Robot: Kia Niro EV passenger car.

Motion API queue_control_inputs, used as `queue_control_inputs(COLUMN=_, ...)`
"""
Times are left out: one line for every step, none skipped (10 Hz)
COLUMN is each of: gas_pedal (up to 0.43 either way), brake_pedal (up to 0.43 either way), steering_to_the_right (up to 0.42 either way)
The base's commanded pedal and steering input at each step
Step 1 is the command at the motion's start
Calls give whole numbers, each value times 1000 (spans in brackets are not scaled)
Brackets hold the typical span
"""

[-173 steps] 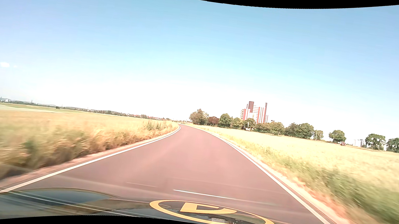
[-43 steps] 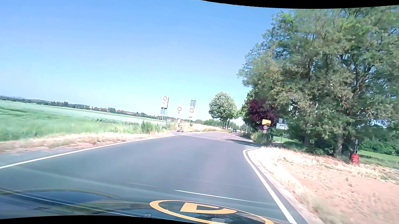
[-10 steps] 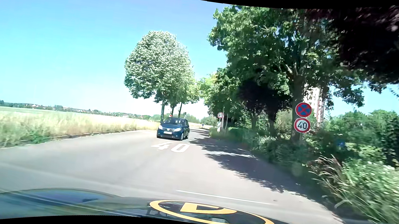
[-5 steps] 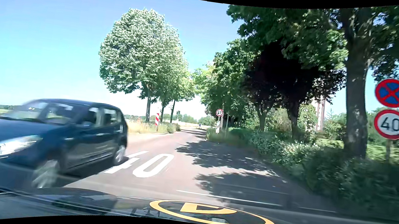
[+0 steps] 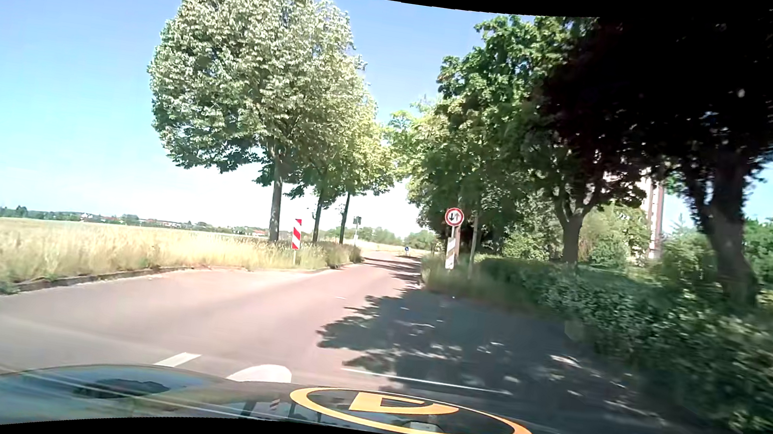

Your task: Follow the waypoints while adhering to traffic rules and regulations

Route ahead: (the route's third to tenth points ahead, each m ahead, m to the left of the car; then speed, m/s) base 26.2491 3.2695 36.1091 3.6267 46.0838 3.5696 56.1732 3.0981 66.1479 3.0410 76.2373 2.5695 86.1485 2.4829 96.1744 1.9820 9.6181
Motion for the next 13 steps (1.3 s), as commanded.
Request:
queue_control_inputs(gas_pedal=240, brake_pedal=0, steering_to_the_right=-73)
queue_control_inputs(gas_pedal=240, brake_pedal=0, steering_to_the_right=-71)
queue_control_inputs(gas_pedal=240, brake_pedal=0, steering_to_the_right=-67)
queue_control_inputs(gas_pedal=240, brake_pedal=0, steering_to_the_right=-61)
queue_control_inputs(gas_pedal=240, brake_pedal=0, steering_to_the_right=-50)
queue_control_inputs(gas_pedal=240, brake_pedal=0, steering_to_the_right=-38)
queue_control_inputs(gas_pedal=240, brake_pedal=0, steering_to_the_right=-18)
queue_control_inputs(gas_pedal=240, brake_pedal=0, steering_to_the_right=0)
queue_control_inputs(gas_pedal=240, brake_pedal=0, steering_to_the_right=18)
queue_control_inputs(gas_pedal=248, brake_pedal=0, steering_to_the_right=28)
queue_control_inputs(gas_pedal=280, brake_pedal=0, steering_to_the_right=30)
queue_control_inputs(gas_pedal=280, brake_pedal=0, steering_to_the_right=31)
queue_control_inputs(gas_pedal=280, brake_pedal=0, steering_to_the_right=34)
